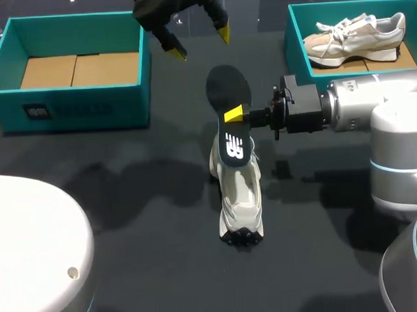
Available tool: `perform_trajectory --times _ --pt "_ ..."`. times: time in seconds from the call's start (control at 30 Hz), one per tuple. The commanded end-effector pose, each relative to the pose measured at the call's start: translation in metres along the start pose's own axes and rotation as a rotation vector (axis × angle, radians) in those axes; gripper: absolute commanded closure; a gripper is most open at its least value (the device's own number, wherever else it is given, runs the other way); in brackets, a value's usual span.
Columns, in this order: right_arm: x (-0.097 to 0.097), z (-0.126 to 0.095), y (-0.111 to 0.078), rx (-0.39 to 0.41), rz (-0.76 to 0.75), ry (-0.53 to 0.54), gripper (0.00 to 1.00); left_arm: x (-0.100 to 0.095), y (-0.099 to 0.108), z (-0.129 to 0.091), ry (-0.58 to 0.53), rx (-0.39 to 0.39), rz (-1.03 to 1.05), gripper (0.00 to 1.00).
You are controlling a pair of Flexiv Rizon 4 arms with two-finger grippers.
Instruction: Take the shoe out of the shoebox, open the shoe tongue, remove and reinsert the insole, then place the shoe into the shoebox
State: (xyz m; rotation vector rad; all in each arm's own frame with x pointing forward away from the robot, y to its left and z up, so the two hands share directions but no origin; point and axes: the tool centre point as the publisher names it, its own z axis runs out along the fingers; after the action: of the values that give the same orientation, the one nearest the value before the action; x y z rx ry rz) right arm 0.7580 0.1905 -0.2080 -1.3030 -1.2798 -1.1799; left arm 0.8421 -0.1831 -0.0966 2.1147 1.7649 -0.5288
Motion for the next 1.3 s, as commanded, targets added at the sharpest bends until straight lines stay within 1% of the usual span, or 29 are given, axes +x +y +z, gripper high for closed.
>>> perform_trajectory --times 0.03,0.2,0.27,0.37,0.47,0.53,0.63,0.77,0.93,1.0,1.13,1.3 --pt "0.000 0.002 0.000 -0.002 0.000 -0.002 1.00 -0.013 0.009 0.008 0.253 0.028 -0.016 0.00" --pt "0.000 0.002 0.000 -0.002 0.000 -0.002 1.00 -0.027 0.010 0.015 0.339 0.040 -0.018 0.00" --pt "0.000 0.002 0.000 -0.002 0.000 -0.002 1.00 -0.031 0.010 0.018 0.356 0.056 -0.024 0.00" --pt "0.000 0.002 0.000 -0.002 0.000 -0.002 1.00 -0.038 0.011 0.024 0.402 0.087 -0.018 0.00" --pt "0.000 0.002 0.000 -0.002 0.000 -0.002 1.00 -0.044 0.014 0.031 0.453 0.103 -0.030 0.00" --pt "0.000 0.002 0.000 -0.002 0.000 -0.002 1.00 -0.047 0.015 0.033 0.498 0.083 -0.037 0.00" --pt "0.000 0.002 0.000 -0.002 0.000 -0.002 1.00 -0.051 0.012 0.035 0.534 0.071 -0.046 0.00" --pt "0.000 0.002 0.000 -0.002 0.000 -0.002 1.00 -0.053 0.009 0.038 0.558 0.063 -0.067 0.00" --pt "0.000 0.002 0.000 -0.002 0.000 -0.002 1.00 -0.053 0.006 0.039 0.563 0.059 -0.093 0.00" --pt "0.000 0.002 0.000 -0.002 0.000 -0.002 1.00 -0.050 0.005 0.038 0.546 0.057 -0.110 0.00" --pt "0.000 0.002 0.000 -0.002 0.000 -0.002 1.00 -0.043 0.001 0.033 0.496 0.052 -0.139 0.00" --pt "0.000 0.002 0.000 -0.002 0.000 -0.002 1.00 -0.029 -0.009 0.031 0.413 0.052 -0.170 0.00"
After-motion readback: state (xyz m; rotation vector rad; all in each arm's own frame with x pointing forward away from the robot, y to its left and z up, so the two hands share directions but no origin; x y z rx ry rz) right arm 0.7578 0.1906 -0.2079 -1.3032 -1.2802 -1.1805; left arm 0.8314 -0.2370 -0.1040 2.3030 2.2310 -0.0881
